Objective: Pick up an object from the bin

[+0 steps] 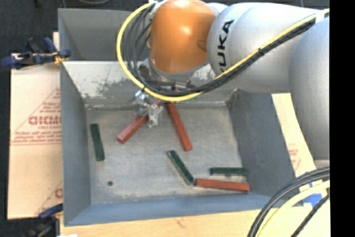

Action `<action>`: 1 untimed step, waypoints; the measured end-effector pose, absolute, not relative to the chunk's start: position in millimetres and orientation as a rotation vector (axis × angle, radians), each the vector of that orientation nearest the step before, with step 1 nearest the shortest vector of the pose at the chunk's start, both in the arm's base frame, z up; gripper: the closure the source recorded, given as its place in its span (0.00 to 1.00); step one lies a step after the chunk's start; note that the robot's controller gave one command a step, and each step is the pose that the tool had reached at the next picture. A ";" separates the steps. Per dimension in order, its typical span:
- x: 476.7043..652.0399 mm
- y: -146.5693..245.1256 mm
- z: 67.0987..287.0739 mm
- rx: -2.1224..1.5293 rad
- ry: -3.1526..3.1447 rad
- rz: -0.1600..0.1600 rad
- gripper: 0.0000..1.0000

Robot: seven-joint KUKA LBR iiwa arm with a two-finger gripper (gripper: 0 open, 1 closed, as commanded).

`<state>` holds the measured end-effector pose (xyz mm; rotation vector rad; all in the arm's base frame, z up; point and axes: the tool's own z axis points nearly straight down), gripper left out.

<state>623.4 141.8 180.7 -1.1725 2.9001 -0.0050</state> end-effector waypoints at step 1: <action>625.4 141.2 198.0 -1.162 2.911 -0.002 1.00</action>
Offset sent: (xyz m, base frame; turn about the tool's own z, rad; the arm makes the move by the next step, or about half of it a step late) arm 0.0001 0.0000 0.0149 0.0000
